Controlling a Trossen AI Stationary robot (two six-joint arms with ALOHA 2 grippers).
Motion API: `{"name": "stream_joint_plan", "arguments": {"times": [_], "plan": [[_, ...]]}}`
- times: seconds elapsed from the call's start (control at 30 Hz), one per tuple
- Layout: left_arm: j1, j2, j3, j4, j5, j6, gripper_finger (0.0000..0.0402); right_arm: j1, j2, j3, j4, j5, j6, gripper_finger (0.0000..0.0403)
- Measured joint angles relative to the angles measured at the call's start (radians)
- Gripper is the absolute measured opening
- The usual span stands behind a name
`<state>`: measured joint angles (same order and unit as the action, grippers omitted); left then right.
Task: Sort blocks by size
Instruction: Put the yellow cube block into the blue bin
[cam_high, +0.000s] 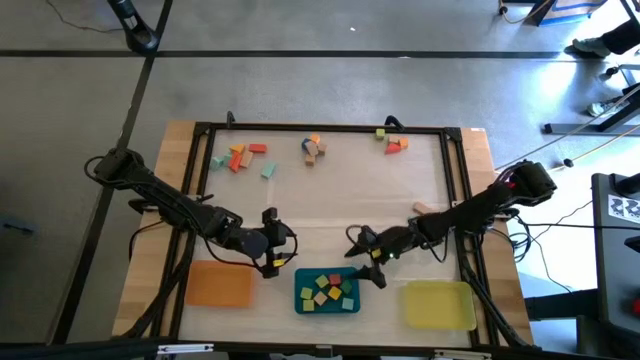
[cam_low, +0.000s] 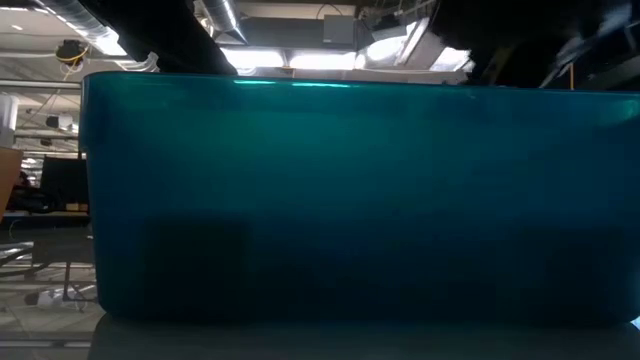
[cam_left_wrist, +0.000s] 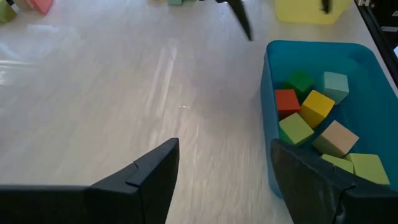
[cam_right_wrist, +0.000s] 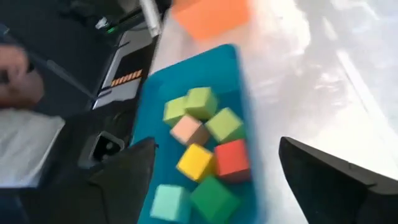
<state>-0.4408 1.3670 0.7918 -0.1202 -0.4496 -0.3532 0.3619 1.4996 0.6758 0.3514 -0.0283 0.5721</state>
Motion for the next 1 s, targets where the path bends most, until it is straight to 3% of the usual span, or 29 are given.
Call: {"name": "stream_joint_plan", "arguments": {"times": [0.17, 0.5, 0.77, 1.0], "plan": [[0.0, 0.0, 0.0, 0.0, 0.0, 0.0, 0.0237, -0.087, -0.042, 0.0, -0.088, 0.013, 0.004, 0.0339], [0.0, 0.0, 0.0, -0.002, 0.0, 0.0, 0.0237, -0.387, -0.169, 0.0, -0.359, 0.23, -0.001, 0.034], [0.0, 0.0, 0.0, -0.004, 0.0, 0.001, 0.0237, -0.658, -0.157, 0.0, -0.567, 0.355, -0.034, 0.034], [0.0, 0.0, 0.0, -0.004, 0.0, 0.001, 0.0237, -0.801, -0.104, 0.0, -0.527, 0.388, -0.061, 0.034]]}}
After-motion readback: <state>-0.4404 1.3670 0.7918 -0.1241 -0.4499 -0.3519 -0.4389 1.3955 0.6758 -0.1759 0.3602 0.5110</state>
